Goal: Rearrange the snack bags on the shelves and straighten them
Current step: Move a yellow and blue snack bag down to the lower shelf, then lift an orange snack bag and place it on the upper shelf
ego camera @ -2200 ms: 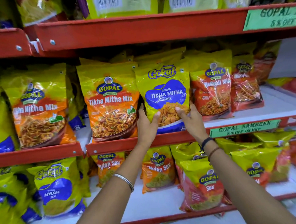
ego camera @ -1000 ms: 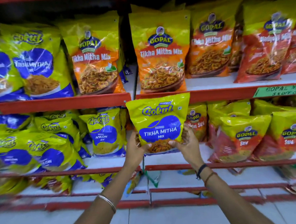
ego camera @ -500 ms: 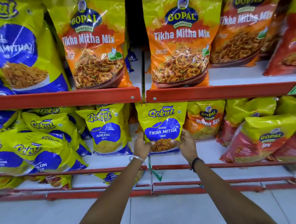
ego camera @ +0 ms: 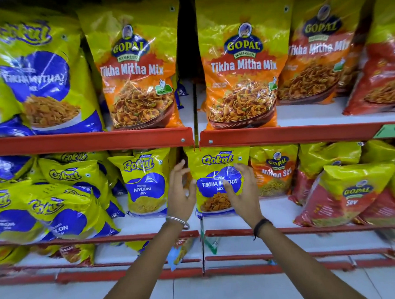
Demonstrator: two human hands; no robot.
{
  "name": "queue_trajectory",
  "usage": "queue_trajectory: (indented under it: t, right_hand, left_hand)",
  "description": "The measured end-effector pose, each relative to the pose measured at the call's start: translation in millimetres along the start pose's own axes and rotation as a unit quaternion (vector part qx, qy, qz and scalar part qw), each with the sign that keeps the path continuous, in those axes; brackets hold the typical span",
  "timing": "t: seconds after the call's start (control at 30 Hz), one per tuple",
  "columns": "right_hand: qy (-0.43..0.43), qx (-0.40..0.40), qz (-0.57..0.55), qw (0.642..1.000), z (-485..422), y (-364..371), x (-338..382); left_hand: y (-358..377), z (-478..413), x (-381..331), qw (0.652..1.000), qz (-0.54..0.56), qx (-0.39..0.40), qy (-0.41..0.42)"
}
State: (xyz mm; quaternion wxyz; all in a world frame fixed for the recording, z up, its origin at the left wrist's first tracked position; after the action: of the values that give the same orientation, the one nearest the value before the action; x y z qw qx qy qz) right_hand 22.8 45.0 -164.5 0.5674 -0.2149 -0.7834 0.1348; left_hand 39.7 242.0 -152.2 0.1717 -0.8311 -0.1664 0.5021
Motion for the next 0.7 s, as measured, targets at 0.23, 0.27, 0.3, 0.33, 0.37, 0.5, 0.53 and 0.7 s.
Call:
queue_trajectory:
  t: [0.23,0.27,0.3,0.33,0.37,0.5,0.53,0.7]
  right_hand:
    - [-0.168,0.001,0.0,0.986,-68.9,-17.4,144.3]
    - [-0.183,0.006,-0.002,0.983,-80.1,-16.3,163.6]
    - [-0.189,0.009,-0.005,0.982,-92.4,-14.3,176.9]
    - [-0.19,0.012,-0.008,0.982,-103.4,-11.9,189.1]
    - [-0.184,0.017,-0.008,0.983,-115.3,-6.7,199.3]
    - [-0.081,0.113,0.036,0.99,-156.6,32.5,213.2]
    - [-0.055,0.132,0.051,0.988,-163.7,41.3,211.4]
    - [-0.006,0.117,0.043,0.992,-173.3,56.4,185.2]
  left_hand:
    - [-132.9,-65.9,-82.6,0.983,-0.022,-0.145,0.107]
    - [-152.6,-75.9,-92.1,0.979,-0.03,-0.167,0.117]
    - [-168.4,-88.5,-93.3,0.976,-0.039,-0.181,0.118]
    - [-181.5,-101.6,-92.3,0.975,-0.048,-0.187,0.109]
    - [-193.5,-115.8,-84.1,0.977,-0.056,-0.187,0.085]
    - [-202.2,-154.0,-41.0,0.997,-0.022,-0.065,-0.042]
    - [-198.3,-156.7,-34.1,0.998,-0.014,-0.024,-0.057]
    - [-190.1,-157.9,-10.8,0.995,0.012,0.062,-0.081]
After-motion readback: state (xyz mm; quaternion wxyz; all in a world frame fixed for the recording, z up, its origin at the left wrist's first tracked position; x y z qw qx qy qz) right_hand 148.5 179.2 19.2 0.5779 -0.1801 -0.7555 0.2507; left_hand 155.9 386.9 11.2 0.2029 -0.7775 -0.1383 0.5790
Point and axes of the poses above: each hand's wrist, its own z-axis away from the middle knuckle, its own y-axis out of the palm, x = y × z, the point moved 8 cm from there along -z, towards the middle knuckle, and after that the axes turned 11 degrees about x, right-handed, at the moved point
